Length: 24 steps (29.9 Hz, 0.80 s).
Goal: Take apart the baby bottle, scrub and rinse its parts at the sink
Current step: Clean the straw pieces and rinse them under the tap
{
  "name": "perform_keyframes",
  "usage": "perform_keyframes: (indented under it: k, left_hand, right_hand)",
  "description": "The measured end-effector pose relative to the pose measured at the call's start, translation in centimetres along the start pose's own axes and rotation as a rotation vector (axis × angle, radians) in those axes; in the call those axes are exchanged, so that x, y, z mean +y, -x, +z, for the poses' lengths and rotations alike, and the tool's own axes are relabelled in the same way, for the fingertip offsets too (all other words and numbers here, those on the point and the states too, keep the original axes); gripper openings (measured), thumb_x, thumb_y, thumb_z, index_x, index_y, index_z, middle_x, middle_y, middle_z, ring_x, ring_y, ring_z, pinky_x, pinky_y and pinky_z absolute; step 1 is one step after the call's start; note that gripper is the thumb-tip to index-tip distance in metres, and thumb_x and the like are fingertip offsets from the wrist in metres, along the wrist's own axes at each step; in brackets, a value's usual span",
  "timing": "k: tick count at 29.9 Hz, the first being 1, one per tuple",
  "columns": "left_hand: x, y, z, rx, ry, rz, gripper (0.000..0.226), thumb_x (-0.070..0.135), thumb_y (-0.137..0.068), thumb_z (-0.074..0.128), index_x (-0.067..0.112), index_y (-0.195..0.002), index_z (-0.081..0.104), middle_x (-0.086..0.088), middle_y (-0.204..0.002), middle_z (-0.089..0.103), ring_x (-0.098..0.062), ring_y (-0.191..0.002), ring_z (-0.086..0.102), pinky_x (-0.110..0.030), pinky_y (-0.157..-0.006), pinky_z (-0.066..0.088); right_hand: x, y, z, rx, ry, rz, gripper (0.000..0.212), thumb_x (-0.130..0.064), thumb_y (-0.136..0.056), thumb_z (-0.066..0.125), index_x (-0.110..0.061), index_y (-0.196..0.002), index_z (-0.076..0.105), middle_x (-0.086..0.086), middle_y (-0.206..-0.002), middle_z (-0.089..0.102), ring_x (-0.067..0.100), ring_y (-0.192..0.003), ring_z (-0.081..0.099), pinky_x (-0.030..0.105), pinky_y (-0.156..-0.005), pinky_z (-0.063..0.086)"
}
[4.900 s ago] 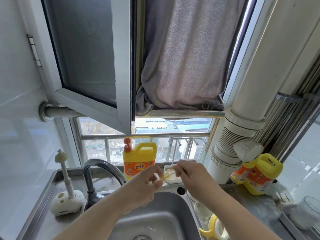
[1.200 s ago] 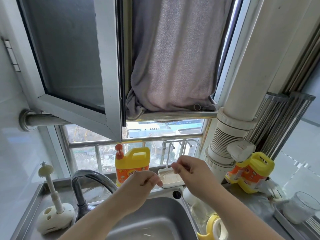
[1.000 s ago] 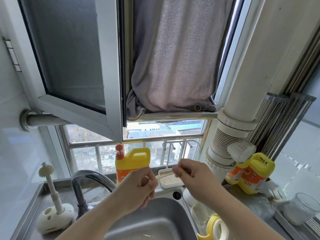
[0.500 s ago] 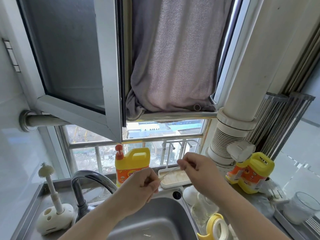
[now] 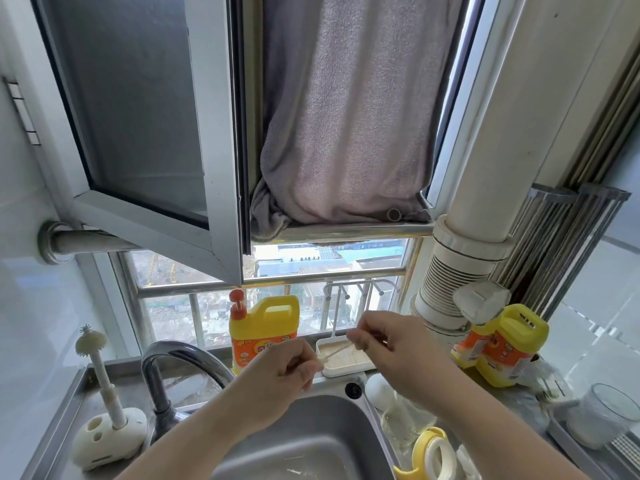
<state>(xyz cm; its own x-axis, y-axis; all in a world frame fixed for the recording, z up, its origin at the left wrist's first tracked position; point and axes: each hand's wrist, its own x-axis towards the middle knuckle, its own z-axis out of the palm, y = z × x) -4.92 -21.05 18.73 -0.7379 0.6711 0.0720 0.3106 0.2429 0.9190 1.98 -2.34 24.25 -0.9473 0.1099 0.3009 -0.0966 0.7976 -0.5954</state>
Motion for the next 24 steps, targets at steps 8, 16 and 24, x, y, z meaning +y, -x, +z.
perform_keyframes:
  k: [8,16,24]
  left_hand:
    - [0.3,0.1,0.0,0.028,-0.018,0.019,0.027,0.015,-0.098,0.046,0.022,-0.08,0.065,0.01,-0.049,0.037,-0.006,-0.049,0.03,-0.017,-0.05,0.025]
    - [0.5,0.3,0.0,0.035,-0.04,0.018,0.025,0.016,-0.097,0.047,0.02,-0.08,0.065,0.01,-0.051,0.037,-0.005,-0.048,0.029,-0.015,-0.048,0.025]
    - [1.0,0.5,0.0,0.042,-0.021,0.014,0.025,0.015,-0.098,0.046,0.016,-0.082,0.065,0.012,-0.045,0.035,-0.003,-0.043,0.027,-0.012,-0.045,0.023]
  right_hand:
    - [0.3,0.1,-0.1,0.01,-0.002,-0.003,0.026,-0.03,-0.091,0.057,-0.011,-0.074,0.06,-0.001,-0.059,0.052,0.003,-0.054,0.042,0.016,-0.054,0.036]
    - [0.4,0.1,-0.4,0.033,0.025,-0.013,0.025,-0.031,-0.091,0.056,-0.014,-0.074,0.06,-0.002,-0.06,0.053,0.003,-0.056,0.044,0.014,-0.057,0.037]
    - [0.6,0.0,-1.2,0.023,0.038,-0.035,0.024,-0.029,-0.09,0.058,-0.014,-0.072,0.06,0.003,-0.061,0.056,0.005,-0.059,0.044,0.016,-0.058,0.036]
